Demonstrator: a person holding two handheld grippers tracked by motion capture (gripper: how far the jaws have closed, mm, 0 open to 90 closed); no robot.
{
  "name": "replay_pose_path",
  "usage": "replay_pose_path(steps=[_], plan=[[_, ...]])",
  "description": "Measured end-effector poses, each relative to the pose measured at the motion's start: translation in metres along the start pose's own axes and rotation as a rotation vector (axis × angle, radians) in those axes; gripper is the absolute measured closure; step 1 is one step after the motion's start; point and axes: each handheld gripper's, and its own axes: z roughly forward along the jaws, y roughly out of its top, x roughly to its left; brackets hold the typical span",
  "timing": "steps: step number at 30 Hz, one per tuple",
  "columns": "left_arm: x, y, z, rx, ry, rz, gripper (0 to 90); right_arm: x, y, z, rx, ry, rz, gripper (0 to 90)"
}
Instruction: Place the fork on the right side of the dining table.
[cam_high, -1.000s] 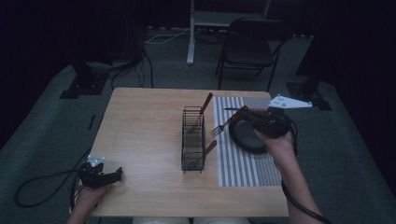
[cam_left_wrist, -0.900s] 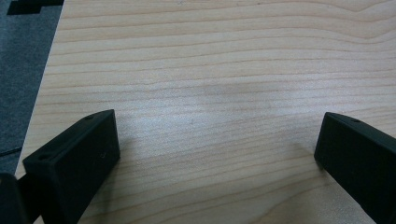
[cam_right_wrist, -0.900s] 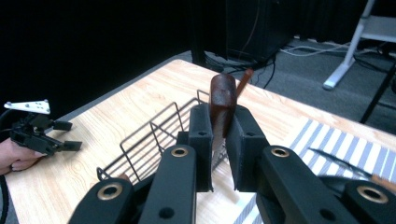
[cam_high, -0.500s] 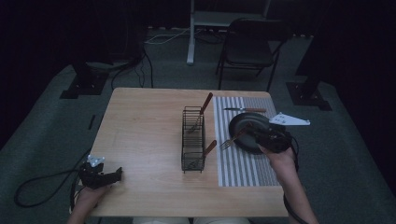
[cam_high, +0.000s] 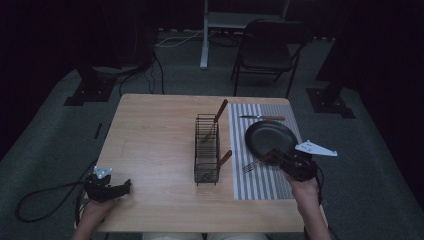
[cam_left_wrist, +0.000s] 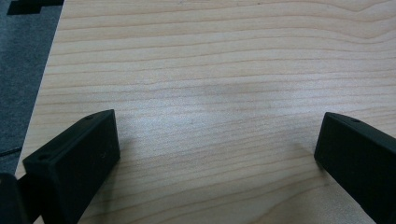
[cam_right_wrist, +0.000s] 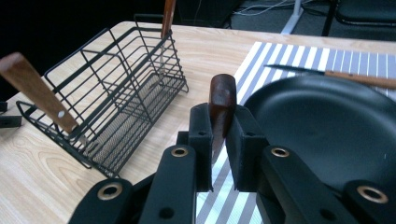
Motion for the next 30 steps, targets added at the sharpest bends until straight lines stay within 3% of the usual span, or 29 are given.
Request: replay_pose_path(steps=[5, 14, 15, 17, 19, 30], plan=[[0.000, 0.000, 0.000, 0.000, 0.000, 0.000, 0.2, 0.004, -0.016, -0.007, -0.012, -0.031, 0.033, 81.1], [0.000, 0.000, 0.000, 0.000, 0.001, -0.001, 0.2, 0.003, -0.028, -0.013, -0.022, -0.034, 0.060, 80.7], [0.000, 0.000, 0.000, 0.000, 0.001, -0.001, 0.2, 0.002, -0.027, -0.014, -0.017, -0.028, 0.059, 80.1], [0.000, 0.000, 0.000, 0.000, 0.001, -0.001, 0.2, -0.001, -0.027, -0.014, -0.023, -0.023, 0.063, 70.6], [0.000, 0.000, 0.000, 0.000, 0.001, -0.001, 0.2, -0.003, -0.028, -0.014, -0.023, -0.051, 0.058, 71.4], [0.000, 0.000, 0.000, 0.000, 0.001, -0.001, 0.2, -0.022, -0.033, -0.013, -0.001, -0.088, 0.081, 66.9]])
